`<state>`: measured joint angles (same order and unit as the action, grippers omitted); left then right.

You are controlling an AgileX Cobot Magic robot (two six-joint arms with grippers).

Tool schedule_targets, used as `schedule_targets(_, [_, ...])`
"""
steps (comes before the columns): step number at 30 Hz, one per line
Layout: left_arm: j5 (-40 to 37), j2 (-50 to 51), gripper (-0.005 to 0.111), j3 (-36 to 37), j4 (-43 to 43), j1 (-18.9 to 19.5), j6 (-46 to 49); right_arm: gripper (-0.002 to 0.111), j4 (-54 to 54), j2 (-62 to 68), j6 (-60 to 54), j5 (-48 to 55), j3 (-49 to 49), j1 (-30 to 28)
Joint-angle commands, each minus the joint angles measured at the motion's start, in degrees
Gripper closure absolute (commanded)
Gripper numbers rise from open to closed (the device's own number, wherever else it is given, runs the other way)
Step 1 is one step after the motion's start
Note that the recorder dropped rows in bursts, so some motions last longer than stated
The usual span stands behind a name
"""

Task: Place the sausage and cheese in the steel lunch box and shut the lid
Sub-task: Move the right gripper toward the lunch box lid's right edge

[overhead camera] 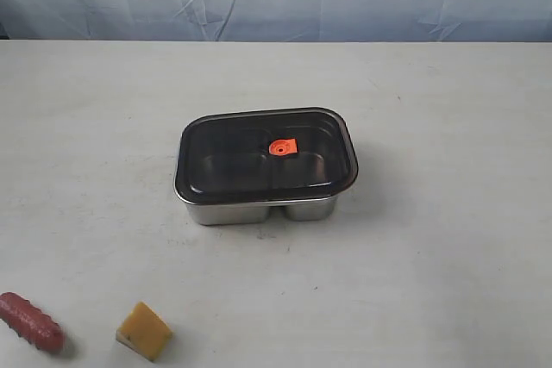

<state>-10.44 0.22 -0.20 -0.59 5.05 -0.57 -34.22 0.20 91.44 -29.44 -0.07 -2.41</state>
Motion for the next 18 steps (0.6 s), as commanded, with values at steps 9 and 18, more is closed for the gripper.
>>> schedule_targets(9, [0.1, -0.2, 0.107, 0.2, 0.2, 0.0, -0.3, 0.109, -49.1, 27.3, 29.8, 0.4, -13.8, -0.1])
schedule_targets(18, [0.1, -0.2, 0.107, 0.2, 0.2, 0.0, -0.3, 0.109, -63.1, 70.5, 29.4, -21.4, -43.2, -0.1])
